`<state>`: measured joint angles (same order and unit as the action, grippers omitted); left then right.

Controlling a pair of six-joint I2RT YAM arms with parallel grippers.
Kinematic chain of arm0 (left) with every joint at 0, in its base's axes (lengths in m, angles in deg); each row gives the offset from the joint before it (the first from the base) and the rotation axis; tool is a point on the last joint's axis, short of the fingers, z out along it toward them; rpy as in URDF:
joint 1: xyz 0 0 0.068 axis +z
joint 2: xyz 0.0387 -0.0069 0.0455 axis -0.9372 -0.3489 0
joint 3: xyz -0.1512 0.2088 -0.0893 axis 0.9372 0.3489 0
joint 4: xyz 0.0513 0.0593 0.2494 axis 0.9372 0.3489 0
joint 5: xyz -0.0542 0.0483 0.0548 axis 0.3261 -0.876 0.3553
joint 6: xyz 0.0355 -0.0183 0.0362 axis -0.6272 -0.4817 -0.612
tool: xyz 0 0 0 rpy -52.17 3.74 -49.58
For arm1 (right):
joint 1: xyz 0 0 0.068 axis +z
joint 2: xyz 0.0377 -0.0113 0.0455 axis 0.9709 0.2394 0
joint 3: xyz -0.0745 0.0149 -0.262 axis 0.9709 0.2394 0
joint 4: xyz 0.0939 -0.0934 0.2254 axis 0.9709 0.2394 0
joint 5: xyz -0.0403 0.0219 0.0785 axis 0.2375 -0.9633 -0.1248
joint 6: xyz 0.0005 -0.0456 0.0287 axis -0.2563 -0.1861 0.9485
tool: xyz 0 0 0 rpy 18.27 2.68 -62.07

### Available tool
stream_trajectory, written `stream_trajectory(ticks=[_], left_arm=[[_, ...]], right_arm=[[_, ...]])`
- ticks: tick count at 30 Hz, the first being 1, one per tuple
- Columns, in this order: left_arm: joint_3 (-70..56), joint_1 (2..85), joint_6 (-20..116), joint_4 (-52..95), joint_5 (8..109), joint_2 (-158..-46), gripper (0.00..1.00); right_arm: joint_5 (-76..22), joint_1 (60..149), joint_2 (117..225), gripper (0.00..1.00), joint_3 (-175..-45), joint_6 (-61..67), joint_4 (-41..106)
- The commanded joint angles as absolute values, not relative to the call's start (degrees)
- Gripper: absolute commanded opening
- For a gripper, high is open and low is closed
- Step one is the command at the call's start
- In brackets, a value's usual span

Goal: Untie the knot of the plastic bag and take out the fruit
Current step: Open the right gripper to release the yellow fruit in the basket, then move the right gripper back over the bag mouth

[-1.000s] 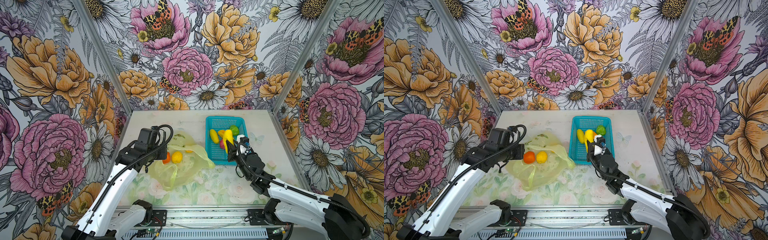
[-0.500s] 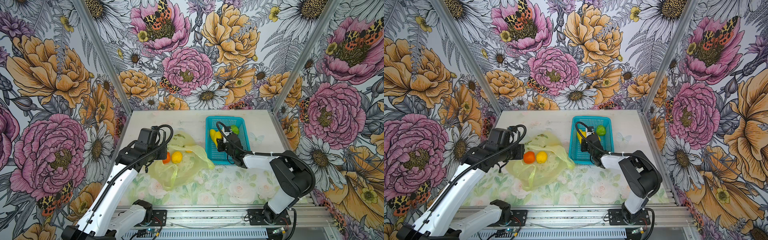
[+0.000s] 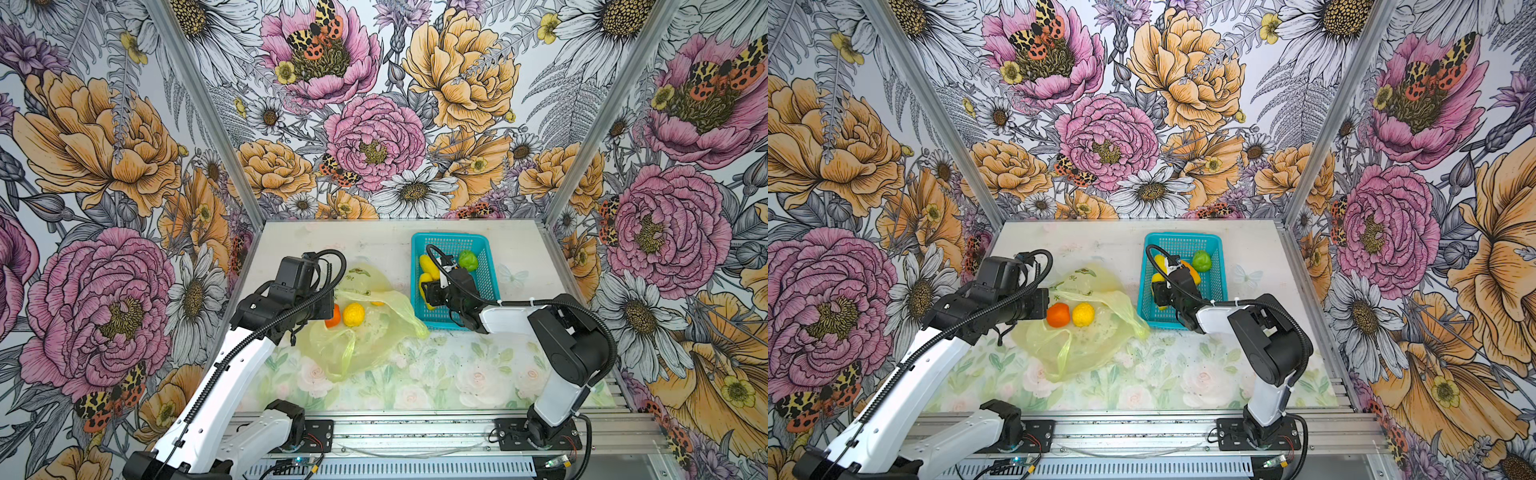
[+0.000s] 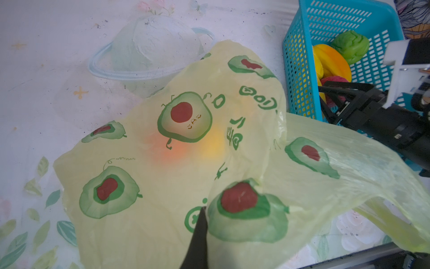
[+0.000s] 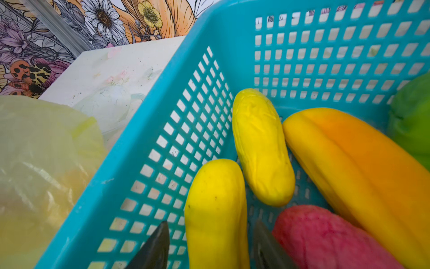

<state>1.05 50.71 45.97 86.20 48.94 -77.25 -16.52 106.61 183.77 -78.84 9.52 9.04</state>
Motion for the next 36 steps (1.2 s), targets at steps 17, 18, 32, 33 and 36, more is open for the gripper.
stream_trajectory(ticks=[17,18,32,33,36], left_arm=[[0.9,51.0,45.4,86.0,50.1,-76.8,0.00],[0.9,51.0,45.4,86.0,50.1,-76.8,0.00],[0.9,51.0,45.4,85.9,50.1,-76.6,0.00],[0.9,51.1,45.4,85.9,50.1,-76.6,0.00],[0.9,51.0,45.4,85.9,50.1,-76.6,0.00]], right_arm=[[-13.0,107.9,151.1,0.69,-56.8,6.3,-2.9],[-13.4,108.6,149.0,0.66,-55.9,5.6,-2.9],[-20.1,130.6,131.3,0.47,-51.2,-10.4,-2.5],[-20.2,132.2,132.2,0.47,-51.5,-11.4,-2.9],[-19.0,135.6,137.5,0.44,-54.4,-13.8,-2.4]])
